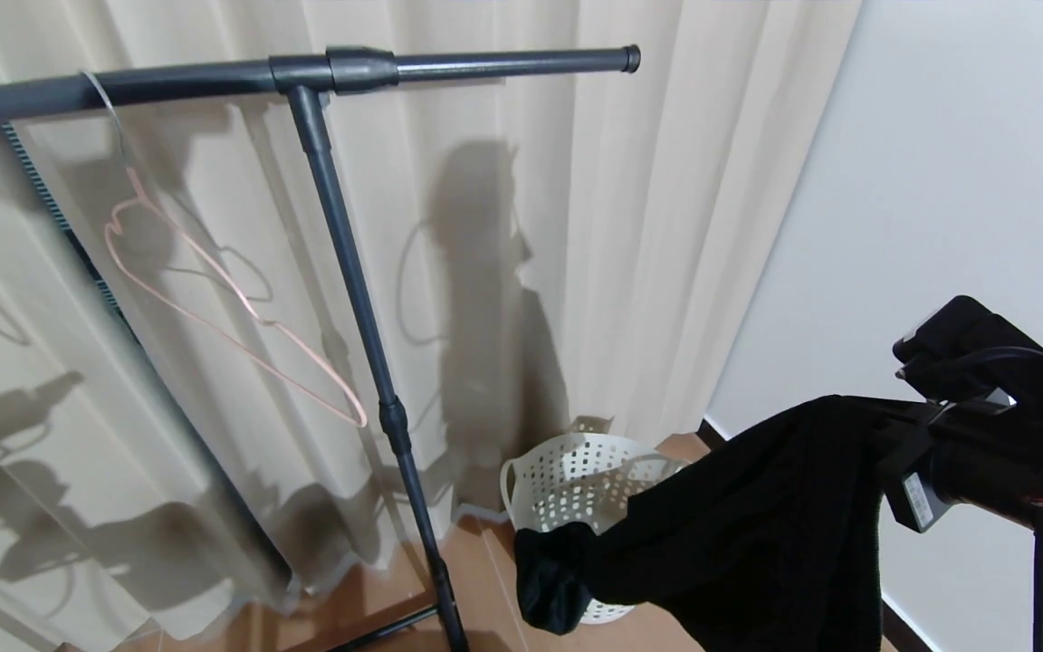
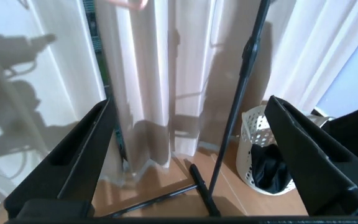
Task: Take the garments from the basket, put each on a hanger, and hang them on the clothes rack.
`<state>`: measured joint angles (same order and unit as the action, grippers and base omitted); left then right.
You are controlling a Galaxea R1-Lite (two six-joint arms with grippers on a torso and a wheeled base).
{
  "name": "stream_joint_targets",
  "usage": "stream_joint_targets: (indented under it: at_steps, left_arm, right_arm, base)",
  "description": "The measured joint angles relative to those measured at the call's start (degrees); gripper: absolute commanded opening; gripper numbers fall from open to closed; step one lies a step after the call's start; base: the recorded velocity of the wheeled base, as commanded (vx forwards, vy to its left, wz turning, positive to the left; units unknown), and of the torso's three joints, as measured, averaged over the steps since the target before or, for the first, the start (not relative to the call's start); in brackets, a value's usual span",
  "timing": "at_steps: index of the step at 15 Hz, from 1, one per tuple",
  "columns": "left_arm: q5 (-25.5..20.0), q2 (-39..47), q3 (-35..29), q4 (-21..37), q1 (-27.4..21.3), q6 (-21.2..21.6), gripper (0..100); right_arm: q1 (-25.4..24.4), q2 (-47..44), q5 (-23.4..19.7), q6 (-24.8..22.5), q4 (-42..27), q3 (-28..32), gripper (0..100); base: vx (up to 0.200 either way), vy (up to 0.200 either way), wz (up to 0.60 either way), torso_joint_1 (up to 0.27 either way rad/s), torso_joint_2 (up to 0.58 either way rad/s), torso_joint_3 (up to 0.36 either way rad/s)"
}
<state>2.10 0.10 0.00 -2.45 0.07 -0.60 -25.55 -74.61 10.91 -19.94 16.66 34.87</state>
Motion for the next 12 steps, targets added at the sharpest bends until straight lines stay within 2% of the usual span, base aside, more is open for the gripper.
stream_joint_targets:
  at_steps: [3, 9, 12]
  left_arm:
    - [0.0, 0.0, 0.0, 0.0, 0.0, -0.1, 100]
    - [0.0, 0.0, 0.0, 0.0, 0.0, -0.2, 100]
    - [0.0, -0.1, 0.0, 0.0, 0.0, -0.2, 100]
  right_arm:
    - [0.0, 0.2, 0.0, 0.0, 0.0, -0.2, 0]
    - [0.0, 0.2, 0.0, 0.0, 0.0, -0.2, 0]
    - [0.0, 0.5, 0.0, 0.0, 0.0, -0.4, 0]
  base:
    - [0.0, 0.0, 0.0, 0.235, -0.55, -0.133]
    - [0.0, 0.0, 0.0, 0.255, -0.58, -0.301]
    - [0.0, 0.0, 0.0, 0.203, -0.43, -0.232]
